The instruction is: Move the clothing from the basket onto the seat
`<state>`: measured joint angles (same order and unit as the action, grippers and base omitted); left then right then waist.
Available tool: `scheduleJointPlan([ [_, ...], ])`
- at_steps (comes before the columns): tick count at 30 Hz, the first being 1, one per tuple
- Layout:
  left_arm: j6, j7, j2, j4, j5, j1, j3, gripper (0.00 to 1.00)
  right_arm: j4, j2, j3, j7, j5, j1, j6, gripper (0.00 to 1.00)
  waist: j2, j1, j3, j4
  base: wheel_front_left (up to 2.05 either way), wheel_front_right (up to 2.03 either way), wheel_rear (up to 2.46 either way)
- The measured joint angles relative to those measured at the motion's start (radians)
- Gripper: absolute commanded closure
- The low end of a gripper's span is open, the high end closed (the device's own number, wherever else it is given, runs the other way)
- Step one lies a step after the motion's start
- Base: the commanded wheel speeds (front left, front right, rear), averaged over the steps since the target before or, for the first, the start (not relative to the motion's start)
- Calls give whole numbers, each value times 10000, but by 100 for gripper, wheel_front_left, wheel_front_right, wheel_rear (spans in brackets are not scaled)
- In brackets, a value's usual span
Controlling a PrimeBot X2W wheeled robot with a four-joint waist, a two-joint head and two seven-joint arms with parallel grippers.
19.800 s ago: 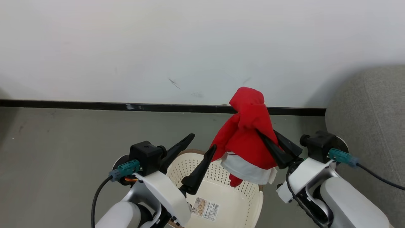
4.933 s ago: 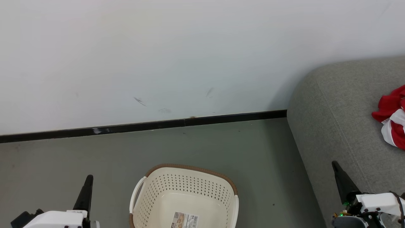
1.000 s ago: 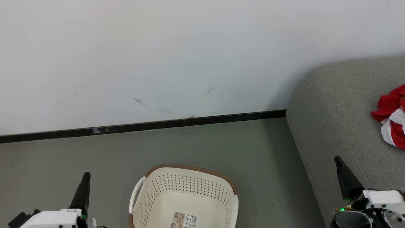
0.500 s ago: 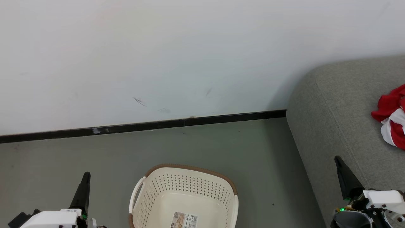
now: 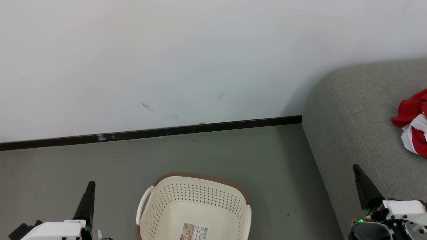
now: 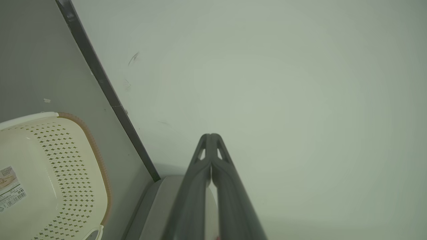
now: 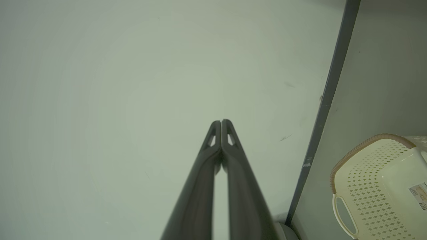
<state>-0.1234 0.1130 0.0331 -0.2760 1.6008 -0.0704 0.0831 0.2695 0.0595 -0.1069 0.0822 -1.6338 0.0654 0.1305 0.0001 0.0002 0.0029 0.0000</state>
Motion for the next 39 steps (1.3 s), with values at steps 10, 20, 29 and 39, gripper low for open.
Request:
scheduleJointPlan([
  [10, 0, 0, 0, 2, 0, 0, 0, 100, 0, -2, -4, 0, 0, 0, 2, 100, 0, 0, 0, 0, 0, 0, 0],
  [20, 0, 0, 0, 2, 0, 0, 0, 100, 0, -4, -8, 0, 0, 0, 2, 100, 0, -1, 0, 0, 0, 0, 0],
  [29, 0, -2, 0, 2, 2, 0, 0, 100, 0, -4, -10, 0, 0, 1, 0, 100, 0, 0, 0, 0, 0, 0, 0],
  [39, -12, -2, 0, 4, 2, 0, 0, 100, 0, -6, -15, 2, 0, 1, 0, 100, 0, 0, 0, 0, 0, 0, 0],
])
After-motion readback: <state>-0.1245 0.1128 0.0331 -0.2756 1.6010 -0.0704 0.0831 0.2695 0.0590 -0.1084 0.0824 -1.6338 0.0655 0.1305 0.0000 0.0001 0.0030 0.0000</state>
